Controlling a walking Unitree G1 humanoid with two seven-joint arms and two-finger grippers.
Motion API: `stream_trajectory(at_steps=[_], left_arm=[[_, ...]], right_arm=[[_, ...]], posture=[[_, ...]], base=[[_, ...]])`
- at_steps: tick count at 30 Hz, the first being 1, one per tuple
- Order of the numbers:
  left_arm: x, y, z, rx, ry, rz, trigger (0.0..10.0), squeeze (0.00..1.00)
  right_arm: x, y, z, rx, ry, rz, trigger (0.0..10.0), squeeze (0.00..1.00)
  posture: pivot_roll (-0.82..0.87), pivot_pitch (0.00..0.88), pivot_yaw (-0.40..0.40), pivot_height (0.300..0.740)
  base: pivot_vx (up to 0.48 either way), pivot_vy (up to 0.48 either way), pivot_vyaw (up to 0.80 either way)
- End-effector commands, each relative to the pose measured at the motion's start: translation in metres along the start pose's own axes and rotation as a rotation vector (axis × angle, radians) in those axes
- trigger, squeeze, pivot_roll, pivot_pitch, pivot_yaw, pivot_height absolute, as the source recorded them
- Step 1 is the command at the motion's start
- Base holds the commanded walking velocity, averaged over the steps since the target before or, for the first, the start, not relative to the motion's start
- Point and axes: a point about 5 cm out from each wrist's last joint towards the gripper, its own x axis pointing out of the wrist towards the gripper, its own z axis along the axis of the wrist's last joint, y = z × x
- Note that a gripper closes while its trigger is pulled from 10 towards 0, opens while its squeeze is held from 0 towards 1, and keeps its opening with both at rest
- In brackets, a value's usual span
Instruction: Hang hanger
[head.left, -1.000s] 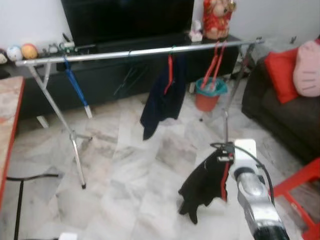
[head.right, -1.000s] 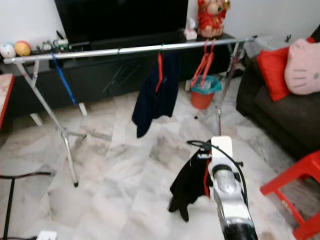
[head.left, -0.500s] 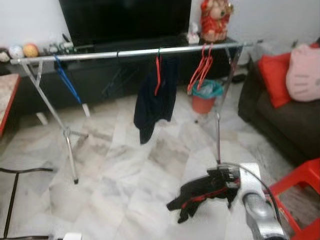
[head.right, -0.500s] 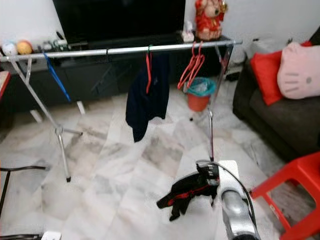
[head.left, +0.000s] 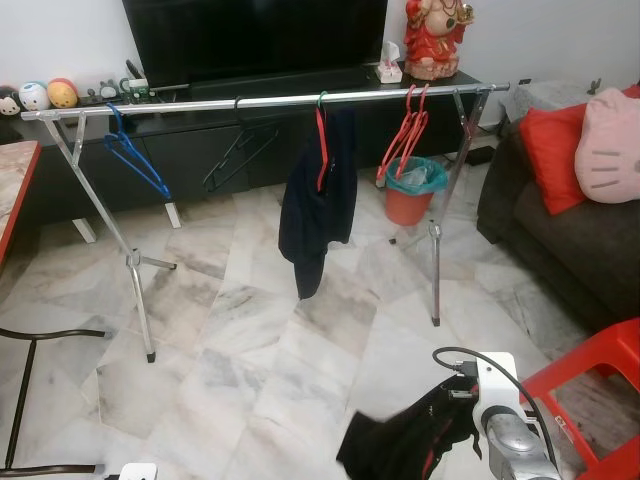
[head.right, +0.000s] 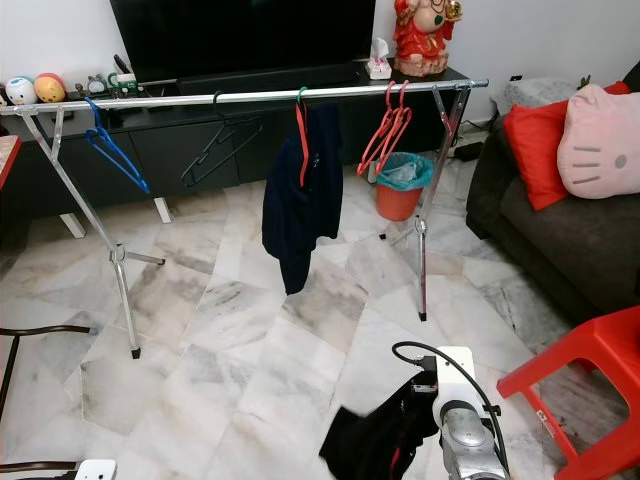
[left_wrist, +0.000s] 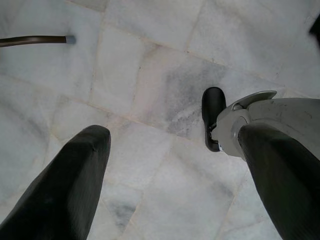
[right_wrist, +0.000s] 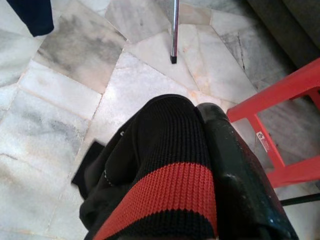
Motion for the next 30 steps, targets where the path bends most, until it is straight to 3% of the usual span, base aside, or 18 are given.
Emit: stream_trajectory(at_steps=[1, 7, 17, 26, 30], left_arm=[[-0.001, 0.002, -0.005, -0.01, 0.019, 0.009, 10.0, 0.0], [-0.001, 0.002, -0.006, -0.006, 0.03, 0.009, 10.0, 0.0], [-0.001, 0.003, -0.006, 0.001, 0.03, 0.007, 10.0, 0.0], [-0.001, 0.002, -0.005, 0.005, 0.032, 0.004, 10.0, 0.0], [-0.001, 0.002, -0.005, 0.006, 0.032, 0.002, 10.0, 0.0]], right_arm=[[0.001, 0.001, 0.003, 0.004, -0.014, 0.001, 10.0, 0.0], [0.001, 0.005, 0.003, -0.025, -0.031, 0.022, 10.0, 0.0], [0.002, 0.007, 0.004, -0.007, -0.027, 0.03, 10.0, 0.0], [-0.001, 0.006, -0.011, 0.014, 0.034, 0.013, 10.0, 0.0], [-0.003, 0.003, -0.018, 0.069, 0.065, -0.001, 10.0, 0.0]], posture=[[0.05, 0.0, -0.017, 0.74], [0.05, 0.0, -0.019, 0.74], [0.05, 0.0, -0.017, 0.74], [0.05, 0.0, -0.019, 0.74], [0.05, 0.0, -0.016, 0.74]], base=[[0.0, 0.0, 0.0], [0.247, 0.0, 0.66], [0.316, 0.0, 0.0], [0.337, 0.0, 0.0], [0.338, 0.0, 0.0]])
